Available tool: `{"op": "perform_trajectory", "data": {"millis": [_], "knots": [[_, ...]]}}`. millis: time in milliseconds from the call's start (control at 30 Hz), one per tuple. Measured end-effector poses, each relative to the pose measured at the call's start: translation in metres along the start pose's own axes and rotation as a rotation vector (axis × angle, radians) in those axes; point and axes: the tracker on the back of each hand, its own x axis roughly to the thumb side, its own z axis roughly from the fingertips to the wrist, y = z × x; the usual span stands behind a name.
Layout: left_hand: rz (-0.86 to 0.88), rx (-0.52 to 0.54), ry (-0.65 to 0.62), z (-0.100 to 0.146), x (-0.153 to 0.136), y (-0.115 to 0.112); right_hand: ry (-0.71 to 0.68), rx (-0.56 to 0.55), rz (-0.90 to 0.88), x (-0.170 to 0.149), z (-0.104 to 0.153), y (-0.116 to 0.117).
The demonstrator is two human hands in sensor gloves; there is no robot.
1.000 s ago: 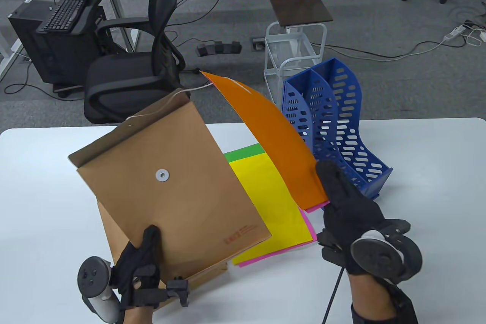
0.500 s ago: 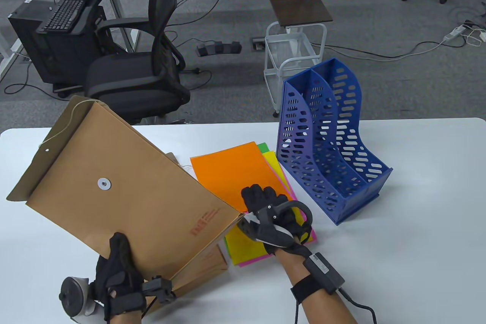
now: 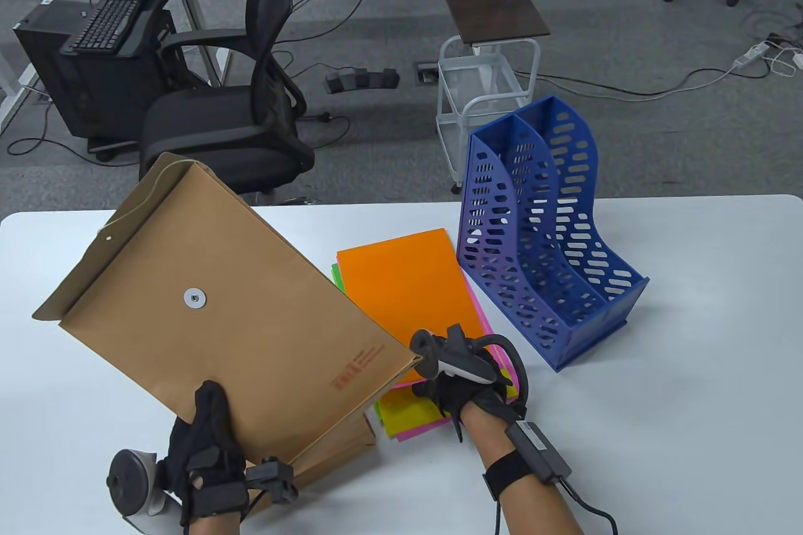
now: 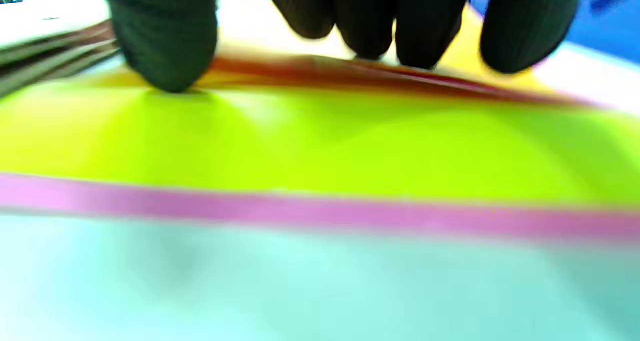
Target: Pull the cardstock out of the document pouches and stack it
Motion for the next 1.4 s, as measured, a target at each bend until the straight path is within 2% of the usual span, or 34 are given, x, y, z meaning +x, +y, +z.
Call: {"op": "perform_trajectory", "data": {"millis": [33, 100, 167, 200, 233, 333, 433, 533, 567, 633, 667, 767, 833, 967, 1033, 1167, 1267, 1400], "knots": [[0.011, -0.017, -0.003, 0.000, 0.000, 0.000, -0.023, -0.046, -0.073, -0.004, 0.009, -0.007], [0.012, -0.031, -0.010, 0.001, -0.001, -0.002, -0.050, -0.208, -0.135, -0.007, 0.028, -0.021], [-0.008, -0.042, -0.010, 0.001, -0.001, -0.004, -0.104, -0.349, -0.160, -0.010, 0.064, -0.039], [-0.017, -0.051, -0.003, 0.000, -0.002, -0.005, -0.114, -0.378, -0.170, -0.010, 0.075, -0.043], [-0.031, -0.063, 0.007, 0.000, -0.004, -0.007, -0.134, -0.434, -0.172, -0.010, 0.097, -0.048], [-0.085, -0.065, 0.017, 0.001, -0.007, -0.010, -0.171, -0.568, -0.134, -0.010, 0.140, -0.052], [-0.126, -0.088, 0.009, 0.001, -0.008, -0.014, -0.179, -0.621, -0.137, -0.014, 0.165, -0.037], [-0.165, -0.144, 0.002, 0.003, -0.010, -0.021, -0.184, -0.587, -0.266, -0.022, 0.169, -0.017], [-0.192, -0.150, 0.000, 0.004, -0.010, -0.024, -0.159, -0.539, -0.238, -0.026, 0.169, -0.014], [-0.227, -0.181, 0.002, 0.003, -0.011, -0.027, -0.111, -0.571, -0.231, -0.032, 0.170, -0.014], [-0.232, -0.208, 0.011, 0.003, -0.012, -0.028, -0.092, -0.552, -0.252, -0.035, 0.169, -0.013], [-0.152, -0.259, 0.071, 0.001, -0.013, -0.030, -0.092, -0.523, -0.279, -0.039, 0.166, -0.009], [-0.072, -0.276, 0.124, -0.001, 0.000, -0.031, -0.084, -0.486, -0.278, -0.041, 0.162, -0.005], [-0.190, -0.381, 0.147, -0.010, 0.038, -0.020, -0.091, -0.456, -0.290, -0.041, 0.158, -0.001], [-0.298, -0.338, 0.178, -0.011, 0.059, -0.007, -0.104, -0.470, -0.297, -0.041, 0.159, -0.002], [-0.408, -0.243, 0.266, -0.009, 0.070, 0.017, -0.112, -0.486, -0.306, -0.041, 0.159, -0.004], [-0.466, -0.196, 0.355, -0.012, 0.059, 0.036, -0.110, -0.473, -0.313, -0.041, 0.157, -0.002], [-0.542, -0.116, 0.475, -0.017, 0.030, 0.054, -0.102, -0.467, -0.334, -0.045, 0.157, -0.001]]}}
